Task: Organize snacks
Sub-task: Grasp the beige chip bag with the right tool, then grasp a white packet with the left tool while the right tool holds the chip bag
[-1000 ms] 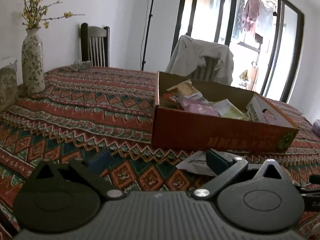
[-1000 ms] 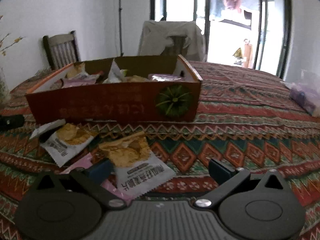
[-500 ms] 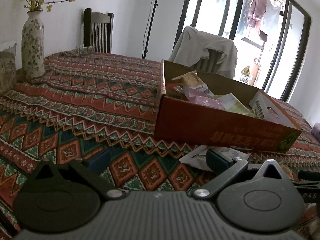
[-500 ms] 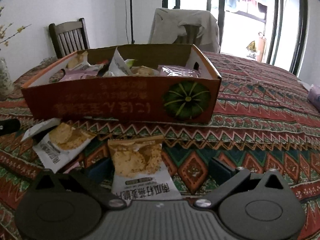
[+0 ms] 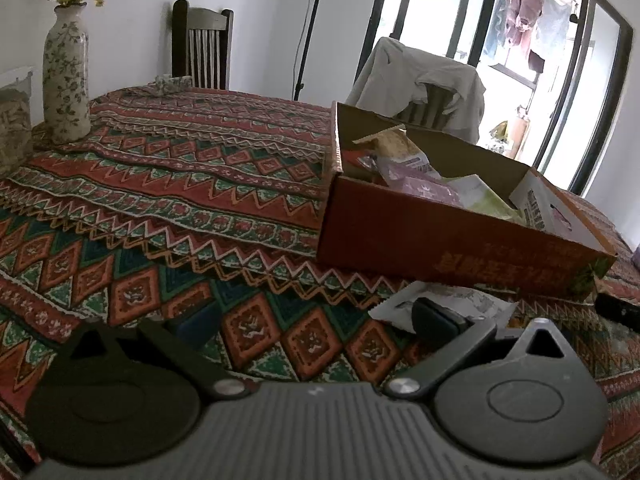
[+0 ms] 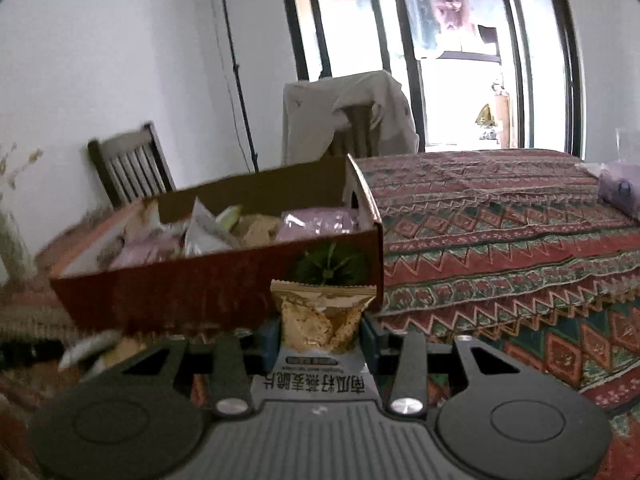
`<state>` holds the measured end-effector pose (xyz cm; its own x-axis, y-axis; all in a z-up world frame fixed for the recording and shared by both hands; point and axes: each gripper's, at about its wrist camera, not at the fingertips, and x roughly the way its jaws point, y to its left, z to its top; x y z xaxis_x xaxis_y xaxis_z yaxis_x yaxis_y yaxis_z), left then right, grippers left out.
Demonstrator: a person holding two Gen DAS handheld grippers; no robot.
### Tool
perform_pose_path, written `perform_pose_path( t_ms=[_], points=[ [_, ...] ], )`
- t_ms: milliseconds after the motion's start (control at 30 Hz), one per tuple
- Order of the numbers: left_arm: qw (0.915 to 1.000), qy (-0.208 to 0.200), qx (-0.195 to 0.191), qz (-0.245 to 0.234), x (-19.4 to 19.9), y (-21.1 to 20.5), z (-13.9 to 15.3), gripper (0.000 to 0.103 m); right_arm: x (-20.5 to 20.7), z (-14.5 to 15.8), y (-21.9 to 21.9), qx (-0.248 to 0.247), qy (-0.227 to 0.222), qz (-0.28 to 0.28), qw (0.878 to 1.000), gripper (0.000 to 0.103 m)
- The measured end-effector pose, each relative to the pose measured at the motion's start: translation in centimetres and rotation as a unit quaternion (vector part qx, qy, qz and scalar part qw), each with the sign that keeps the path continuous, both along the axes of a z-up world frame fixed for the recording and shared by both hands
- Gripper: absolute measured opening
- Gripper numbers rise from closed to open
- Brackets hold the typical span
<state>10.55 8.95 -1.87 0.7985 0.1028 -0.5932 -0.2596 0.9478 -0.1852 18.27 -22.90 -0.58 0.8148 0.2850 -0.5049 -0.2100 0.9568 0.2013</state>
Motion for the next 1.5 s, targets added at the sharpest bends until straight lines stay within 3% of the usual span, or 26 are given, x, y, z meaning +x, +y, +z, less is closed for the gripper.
perform_pose_path(
  t_ms=[433,600,767,900,1100,1200,1267,1300,1433,1500],
  points=[
    [0.9998,-0.008,0.005,-0.018,1.1,-2.2,1.4,0.103,-0.5,-0.2,-0.8,0.022,-0.013,0.000,1.000,0.040],
    [0.9996,0.022,0.019,-0.006,3.8,-5.2,1.8,0.103,-0.6,-0.4,-1.3,0.030,-0.009,-0.005,0.999,0.040],
    [0.9948,0.087,0.045,0.027,6.9,-7.8,1.0,0.103,-0.3,-0.7,-2.7,0.075,0.006,-0.010,0.997,0.040],
    [0.9899,0.115,0.053,0.064,7.8,-8.0,0.6,0.103,-0.2,-0.8,-2.5,0.078,0.009,-0.002,0.997,0.040],
    [0.9866,0.124,0.059,0.088,6.7,-6.9,0.0,0.103,-0.5,-0.6,-3.0,0.092,0.001,0.000,0.996,0.041],
    [0.9875,0.112,0.069,0.087,5.9,-6.7,0.0,0.092,-0.5,-0.6,-3.0,0.097,0.002,0.005,0.995,0.041],
    [0.9883,0.107,0.070,0.083,5.7,-6.7,0.3,0.070,-0.5,-0.6,-2.9,0.096,0.005,0.009,0.995,0.041],
    [0.9892,0.104,0.072,0.074,5.7,-6.9,0.5,0.063,-0.5,-0.6,-2.8,0.095,0.005,0.011,0.995,0.041],
    [0.9913,0.086,0.088,0.047,4.7,-7.5,0.4,0.053,-0.5,-0.6,-2.8,0.098,0.003,0.013,0.995,0.041],
    [0.9933,0.077,0.079,0.035,3.9,-7.4,0.5,0.051,-0.6,-0.6,-2.9,0.100,-0.003,0.014,0.995,0.041]
  ],
)
